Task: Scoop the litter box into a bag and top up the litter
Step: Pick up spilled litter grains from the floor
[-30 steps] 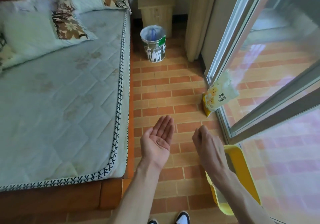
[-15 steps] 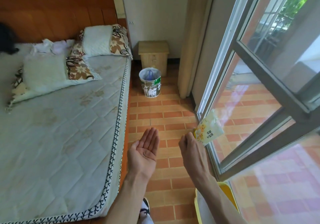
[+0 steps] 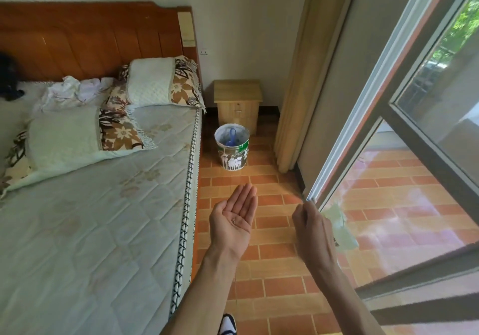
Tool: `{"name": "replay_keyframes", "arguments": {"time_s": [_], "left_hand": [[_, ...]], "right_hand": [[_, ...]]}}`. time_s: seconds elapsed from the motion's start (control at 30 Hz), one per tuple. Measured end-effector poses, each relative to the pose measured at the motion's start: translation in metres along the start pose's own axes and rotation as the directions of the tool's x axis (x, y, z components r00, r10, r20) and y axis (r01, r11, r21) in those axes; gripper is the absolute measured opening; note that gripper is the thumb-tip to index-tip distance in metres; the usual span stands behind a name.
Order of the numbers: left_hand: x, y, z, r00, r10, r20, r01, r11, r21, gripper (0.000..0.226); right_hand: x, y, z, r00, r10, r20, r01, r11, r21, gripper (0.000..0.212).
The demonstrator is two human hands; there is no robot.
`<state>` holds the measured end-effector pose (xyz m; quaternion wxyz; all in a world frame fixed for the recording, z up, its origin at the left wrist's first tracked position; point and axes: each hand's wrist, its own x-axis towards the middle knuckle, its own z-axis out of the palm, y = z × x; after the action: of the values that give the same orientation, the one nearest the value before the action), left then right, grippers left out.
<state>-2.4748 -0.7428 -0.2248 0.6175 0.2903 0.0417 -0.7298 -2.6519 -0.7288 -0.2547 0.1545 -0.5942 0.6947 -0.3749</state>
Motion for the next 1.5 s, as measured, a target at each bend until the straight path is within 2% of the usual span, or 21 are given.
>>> {"name": "replay_keyframes", "arguments": {"time_s": [0.27,0.6,0.87,1.0,1.23,1.5], "left_hand": [[0.102,0.067,0.035,0.999,-0.031,0.008,0.031,0.998,0.061,0.049],[0.203,0.104,0.07,1.0,-0.003,-0.019,0.005,0.995,0.101,0.049],[0.31,0.118,0.114,0.998,0.004,-0.055,0.002,0.995,0.099,0.049],[0.363,0.123,0.144,0.997,0.006,-0.082,0.002,0.995,0.098,0.047],[0.439,0.135,0.189,0.993,0.06,-0.104,-0.052,0.996,0.078,0.046],[0.518,0.16,0.226,0.988,0.105,-0.114,-0.101,0.994,0.044,0.049]], "right_hand": [[0.103,-0.052,0.051,0.999,0.047,-0.026,-0.046,0.998,0.054,0.027],[0.22,-0.074,0.101,0.999,0.043,0.008,-0.043,0.993,0.113,0.036],[0.337,-0.075,0.14,1.0,0.003,0.024,-0.007,0.981,0.194,0.046],[0.397,-0.065,0.155,0.997,-0.031,0.07,0.018,0.983,0.181,0.043],[0.486,-0.053,0.186,0.987,-0.004,0.162,-0.031,0.977,0.21,0.04],[0.57,-0.049,0.224,0.978,0.031,0.205,-0.069,0.981,0.181,0.038]]}}
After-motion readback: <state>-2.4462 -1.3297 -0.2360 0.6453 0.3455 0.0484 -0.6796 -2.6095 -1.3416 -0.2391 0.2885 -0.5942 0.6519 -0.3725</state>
